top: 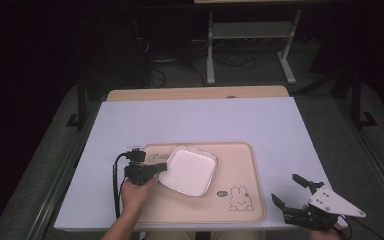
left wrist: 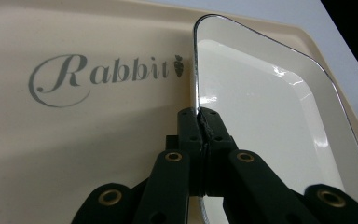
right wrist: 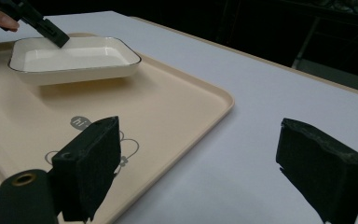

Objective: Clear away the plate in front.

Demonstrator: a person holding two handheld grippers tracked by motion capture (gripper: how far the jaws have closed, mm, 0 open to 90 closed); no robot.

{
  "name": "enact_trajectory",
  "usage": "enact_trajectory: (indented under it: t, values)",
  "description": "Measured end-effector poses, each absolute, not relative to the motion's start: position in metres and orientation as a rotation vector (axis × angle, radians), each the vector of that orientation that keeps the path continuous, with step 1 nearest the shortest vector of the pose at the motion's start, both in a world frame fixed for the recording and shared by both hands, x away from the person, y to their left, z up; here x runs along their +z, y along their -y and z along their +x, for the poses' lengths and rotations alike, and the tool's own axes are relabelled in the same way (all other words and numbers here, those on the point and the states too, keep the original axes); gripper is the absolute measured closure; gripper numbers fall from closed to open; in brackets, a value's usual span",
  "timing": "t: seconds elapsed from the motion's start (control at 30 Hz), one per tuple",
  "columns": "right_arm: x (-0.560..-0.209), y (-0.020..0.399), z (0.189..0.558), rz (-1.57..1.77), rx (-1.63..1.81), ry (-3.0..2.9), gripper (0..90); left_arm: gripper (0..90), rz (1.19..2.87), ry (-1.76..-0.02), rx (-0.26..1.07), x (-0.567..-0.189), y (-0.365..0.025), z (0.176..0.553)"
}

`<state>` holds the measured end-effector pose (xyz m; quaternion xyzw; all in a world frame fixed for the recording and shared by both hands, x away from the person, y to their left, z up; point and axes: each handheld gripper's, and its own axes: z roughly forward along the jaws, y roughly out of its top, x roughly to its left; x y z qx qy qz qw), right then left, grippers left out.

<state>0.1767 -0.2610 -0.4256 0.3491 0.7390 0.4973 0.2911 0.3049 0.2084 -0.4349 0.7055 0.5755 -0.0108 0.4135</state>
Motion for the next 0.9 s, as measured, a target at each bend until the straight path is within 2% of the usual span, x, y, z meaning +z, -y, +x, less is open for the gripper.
enact_trajectory:
  t: [0.23, 0.63, 0.7, 0.9]
  values:
    - [-0.425, 0.260, 0.177, 0.924, 1.325, -1.973, 13.0, 88.8, 1.825, -1.448, 0.026, -0.437, -0.201, 0.295]
    - [-0.425, 0.260, 0.177, 0.921, 1.324, -1.973, 12.9, 86.9, 1.767, -1.529, 0.071, -0.444, -0.197, 0.280]
    - [-0.425, 0.260, 0.176, 0.922, 1.323, -1.973, 12.9, 80.2, 1.761, -1.522, 0.085, -0.441, -0.197, 0.276]
    - [-0.425, 0.260, 0.176, 0.920, 1.322, -1.971, 12.9, 71.4, 1.799, -1.487, 0.088, -0.440, -0.195, 0.265]
